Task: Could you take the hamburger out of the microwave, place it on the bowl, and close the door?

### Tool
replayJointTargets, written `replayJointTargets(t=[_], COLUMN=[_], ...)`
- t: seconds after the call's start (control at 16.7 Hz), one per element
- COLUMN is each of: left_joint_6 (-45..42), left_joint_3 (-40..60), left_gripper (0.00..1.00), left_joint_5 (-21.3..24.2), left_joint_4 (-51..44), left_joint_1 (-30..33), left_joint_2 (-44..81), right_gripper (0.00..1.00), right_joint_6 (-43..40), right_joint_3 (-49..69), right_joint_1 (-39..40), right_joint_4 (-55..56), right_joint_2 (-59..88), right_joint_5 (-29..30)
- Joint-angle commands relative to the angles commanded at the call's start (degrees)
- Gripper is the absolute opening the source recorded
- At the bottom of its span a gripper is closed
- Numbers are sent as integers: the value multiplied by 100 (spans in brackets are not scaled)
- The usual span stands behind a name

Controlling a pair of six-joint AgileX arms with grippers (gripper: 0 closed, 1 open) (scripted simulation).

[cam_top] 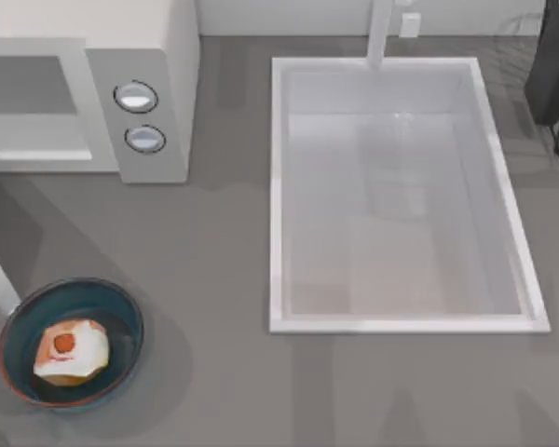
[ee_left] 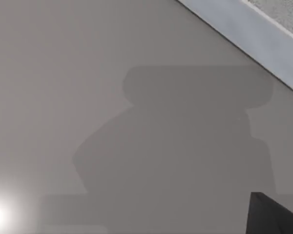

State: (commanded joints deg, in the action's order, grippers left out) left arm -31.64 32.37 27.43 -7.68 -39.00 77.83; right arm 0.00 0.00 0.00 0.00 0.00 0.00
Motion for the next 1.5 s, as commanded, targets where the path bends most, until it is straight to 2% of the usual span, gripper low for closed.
replayJointTargets(t=[0.18,0.48,0.6,0.72,1.02,1.14,1.26,1.5], left_joint_6=[510,574,761,1106,2263,2633,2802,2804], left_joint_3=[-502,-547,-606,-717,-1092,-1215,-1275,-1256], left_gripper=[0,0,0,0,0,0,0,0], left_joint_5=[-320,-346,-509,-815,-1826,-2151,-2311,-2294], left_joint_4=[194,204,214,233,297,318,328,326], left_joint_1=[522,567,767,1205,2877,3296,3472,3457], left_joint_2=[-521,-556,-650,-823,-1428,-1631,-1729,-1707], right_gripper=[100,100,100,100,100,100,100,100], right_joint_6=[0,0,0,0,0,0,0,0], right_joint_3=[0,0,0,0,0,0,0,0], right_joint_1=[0,0,0,0,0,0,0,0], right_joint_4=[0,0,0,0,0,0,0,0], right_joint_2=[0,0,0,0,0,0,0,0], right_joint_5=[0,0,0,0,0,0,0,0])
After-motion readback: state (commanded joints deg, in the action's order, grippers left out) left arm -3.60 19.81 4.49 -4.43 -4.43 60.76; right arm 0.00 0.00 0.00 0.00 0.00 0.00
